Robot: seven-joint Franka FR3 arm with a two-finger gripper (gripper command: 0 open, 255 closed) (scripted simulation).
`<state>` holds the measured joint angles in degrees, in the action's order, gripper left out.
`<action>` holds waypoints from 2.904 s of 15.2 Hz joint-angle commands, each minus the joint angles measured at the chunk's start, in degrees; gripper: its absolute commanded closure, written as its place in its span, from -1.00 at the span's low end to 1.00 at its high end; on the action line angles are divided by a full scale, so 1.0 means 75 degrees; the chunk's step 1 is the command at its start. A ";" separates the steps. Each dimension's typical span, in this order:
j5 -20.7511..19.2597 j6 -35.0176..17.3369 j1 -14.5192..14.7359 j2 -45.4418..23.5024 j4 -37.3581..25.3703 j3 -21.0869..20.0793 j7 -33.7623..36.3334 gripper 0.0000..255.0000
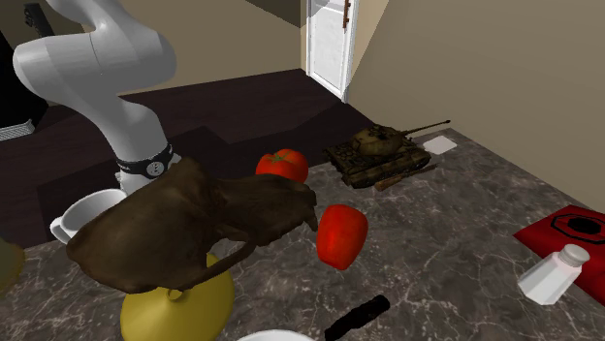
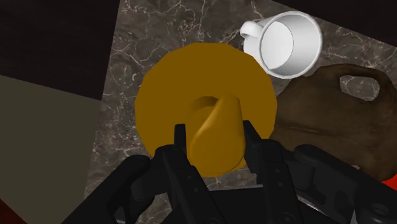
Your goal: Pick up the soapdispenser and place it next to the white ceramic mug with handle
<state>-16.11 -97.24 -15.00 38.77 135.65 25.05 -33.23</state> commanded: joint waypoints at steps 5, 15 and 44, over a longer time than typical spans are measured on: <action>-0.0114 -0.0610 -0.0042 -0.0018 0.0581 0.0142 0.0033 1.00; -0.0318 -0.1682 -0.0099 -0.0205 0.1464 0.0423 0.0074 1.00; -0.0223 -0.1259 -0.0060 -0.0146 0.1100 0.0310 0.0064 -1.00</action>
<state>-17.79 -106.73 -15.46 37.67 143.92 27.38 -32.75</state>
